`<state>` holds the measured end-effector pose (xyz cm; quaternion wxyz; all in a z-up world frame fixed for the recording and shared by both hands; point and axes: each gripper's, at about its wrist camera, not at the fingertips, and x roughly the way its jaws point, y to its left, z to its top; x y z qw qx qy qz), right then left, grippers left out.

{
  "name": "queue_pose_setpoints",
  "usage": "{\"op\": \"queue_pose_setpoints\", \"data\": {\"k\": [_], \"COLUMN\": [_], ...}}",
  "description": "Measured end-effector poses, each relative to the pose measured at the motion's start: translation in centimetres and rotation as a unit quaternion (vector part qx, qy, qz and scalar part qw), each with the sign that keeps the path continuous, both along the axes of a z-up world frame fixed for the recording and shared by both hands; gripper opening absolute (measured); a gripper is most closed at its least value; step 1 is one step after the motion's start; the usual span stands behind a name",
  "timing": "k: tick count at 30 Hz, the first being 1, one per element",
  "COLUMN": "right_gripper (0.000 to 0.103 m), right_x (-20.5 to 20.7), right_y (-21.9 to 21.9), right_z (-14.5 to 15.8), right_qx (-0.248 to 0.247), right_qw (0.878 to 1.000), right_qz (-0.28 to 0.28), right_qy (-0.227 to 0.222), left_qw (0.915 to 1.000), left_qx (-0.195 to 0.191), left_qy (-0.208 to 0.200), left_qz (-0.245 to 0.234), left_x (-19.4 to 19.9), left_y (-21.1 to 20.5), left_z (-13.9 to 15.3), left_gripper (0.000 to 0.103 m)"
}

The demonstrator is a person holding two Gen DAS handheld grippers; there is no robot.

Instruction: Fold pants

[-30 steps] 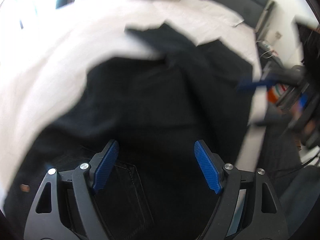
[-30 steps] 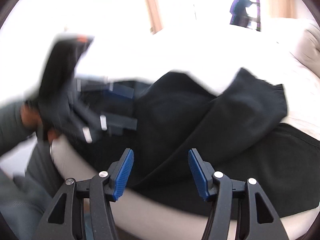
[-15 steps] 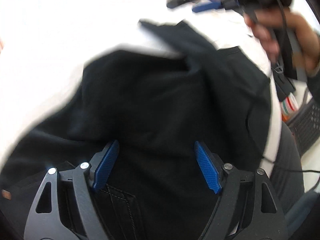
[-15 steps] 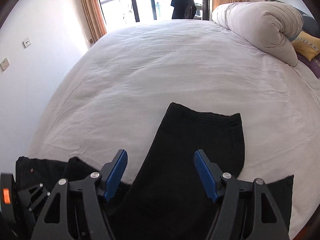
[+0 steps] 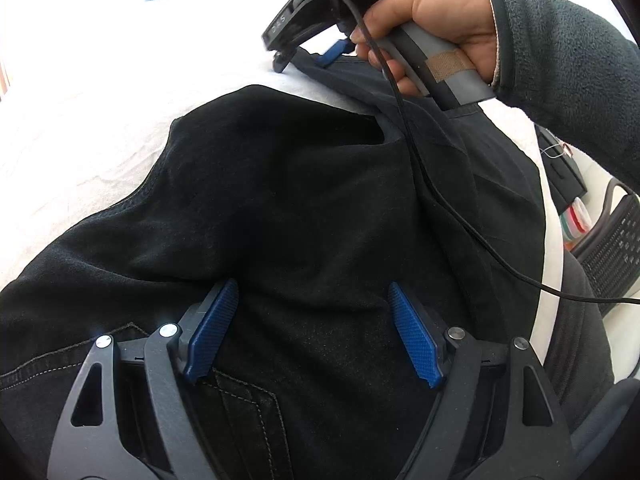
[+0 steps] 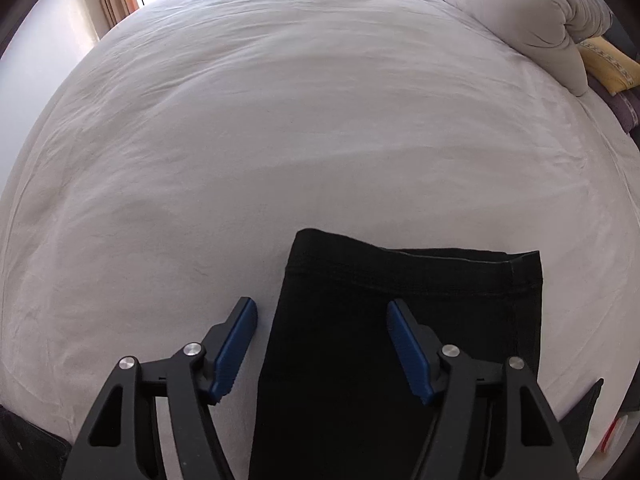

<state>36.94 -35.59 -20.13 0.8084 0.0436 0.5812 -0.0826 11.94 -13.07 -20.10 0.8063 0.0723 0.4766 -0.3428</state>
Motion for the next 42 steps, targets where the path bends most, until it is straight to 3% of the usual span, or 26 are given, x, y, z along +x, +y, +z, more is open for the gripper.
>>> {"op": "queue_pose_setpoints", "data": {"k": [1, 4, 7, 13, 16, 20, 24, 26, 29, 35, 42], "right_gripper": [0.042, 0.013, 0.007, 0.007, 0.007, 0.005, 0.005, 0.005, 0.005, 0.004, 0.004], "right_x": [-0.1, -0.2, -0.9, -6.0, -10.5, -18.4, -26.7, -30.1, -33.8, -36.9, -38.5], "right_y": [-0.2, -1.3, -2.0, -5.3, -8.6, -14.0, -18.6, -20.3, -21.4, -22.7, -23.2], "right_z": [0.2, 0.8, 1.5, 7.4, 10.3, 11.9, 10.9, 9.2, 5.9, 1.3, 1.2], "right_qx": [0.007, 0.024, 0.036, 0.067, 0.080, 0.091, 0.095, 0.109, 0.123, 0.152, 0.155], "right_qw": [1.000, 1.000, 0.999, 0.989, 0.976, 0.951, 0.925, 0.911, 0.897, 0.875, 0.860], "right_qz": [0.000, -0.003, -0.009, -0.043, -0.080, -0.160, -0.243, -0.286, -0.335, -0.389, -0.407], "right_qy": [-0.004, -0.006, -0.021, -0.126, -0.188, -0.250, -0.277, -0.277, -0.260, -0.246, -0.265], "left_qw": [1.0000, 1.0000, 1.0000, 0.9999, 0.9999, 0.9997, 0.9991, 0.9982, 0.9971, 0.9967, 0.9956], "left_qx": [-0.001, -0.002, 0.002, 0.014, 0.013, 0.018, 0.042, 0.059, 0.072, 0.073, 0.075], "left_qy": [0.000, 0.001, -0.002, -0.007, -0.001, 0.004, 0.000, -0.003, -0.003, 0.002, 0.002], "left_qz": [0.000, 0.002, 0.005, 0.005, 0.010, 0.015, 0.010, 0.011, 0.022, 0.036, 0.056], "left_x": [0.0, 0.1, 0.1, -0.4, -0.4, -0.4, -0.7, -0.9, -0.9, -0.3, 0.3], "left_y": [-0.1, 0.0, 0.1, -0.2, -0.7, -1.3, -2.9, -3.9, -4.7, -5.2, -5.5], "left_z": [0.0, 0.0, 0.0, -0.2, -0.2, -0.1, -0.2, -0.4, -0.4, -0.4, -0.2], "left_gripper": [0.076, 0.077, 0.077, 0.078, 0.078, 0.081, 0.093, 0.101, 0.103, 0.103, 0.103]}}
